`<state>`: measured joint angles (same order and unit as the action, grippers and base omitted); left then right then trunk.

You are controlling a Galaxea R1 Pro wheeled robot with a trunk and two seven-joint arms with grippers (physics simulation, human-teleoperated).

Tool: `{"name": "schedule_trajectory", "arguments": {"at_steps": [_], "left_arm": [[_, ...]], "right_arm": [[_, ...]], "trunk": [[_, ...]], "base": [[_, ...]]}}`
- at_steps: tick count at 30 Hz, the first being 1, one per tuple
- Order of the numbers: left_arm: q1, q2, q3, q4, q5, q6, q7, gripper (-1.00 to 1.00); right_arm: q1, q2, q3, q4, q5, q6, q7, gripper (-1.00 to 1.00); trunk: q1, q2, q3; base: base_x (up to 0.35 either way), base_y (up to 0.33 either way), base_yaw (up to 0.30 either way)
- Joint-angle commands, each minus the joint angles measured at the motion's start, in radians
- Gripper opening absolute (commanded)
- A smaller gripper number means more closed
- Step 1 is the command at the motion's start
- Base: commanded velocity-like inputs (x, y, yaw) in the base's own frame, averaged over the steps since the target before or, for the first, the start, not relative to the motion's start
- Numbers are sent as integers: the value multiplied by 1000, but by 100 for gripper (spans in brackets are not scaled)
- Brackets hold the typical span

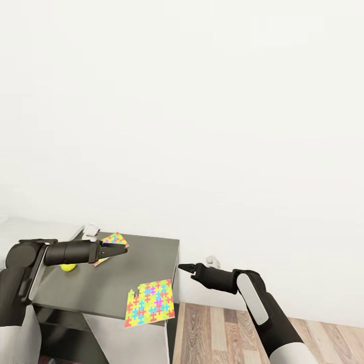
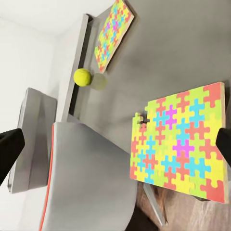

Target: Put all the toys in the child's room - the three board games (two on the bed and one on the table), the two jigsaw puzzles on the table, and the tennis ball on the table - inside the toy box on the table in the child's room.

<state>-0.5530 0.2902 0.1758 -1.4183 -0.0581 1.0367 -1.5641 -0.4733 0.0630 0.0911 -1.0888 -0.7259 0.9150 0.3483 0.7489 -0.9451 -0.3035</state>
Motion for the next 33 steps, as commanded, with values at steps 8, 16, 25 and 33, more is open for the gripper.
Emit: {"name": "schedule_trajectory", "arguments": {"at_steps": [8,16,25,33], "left_arm": [[-1,0,1,-1,-6,10,-7,100],[-1,0,-1,-1,-6,10,-7,100],[-1,0,0,-1,-6,8,-7,100],[-1,0,0,-1,-6,8,-7,100]], "right_arm": [[-1,-13,-20,6,6,5,6,100],[-1,-22,-84,51,5,6,8,100],[-2,-23,-99,62,5,7,15,100],[-2,-21,-100,62,5,4,10,100]], "trunk": [[0,-1,1],[0,-1,1],[0,-1,1],[0,-1,1]], "base": [[0,0,22],[-6,-63,2],[-16,-15,0],[-173,-1,-15]]}}
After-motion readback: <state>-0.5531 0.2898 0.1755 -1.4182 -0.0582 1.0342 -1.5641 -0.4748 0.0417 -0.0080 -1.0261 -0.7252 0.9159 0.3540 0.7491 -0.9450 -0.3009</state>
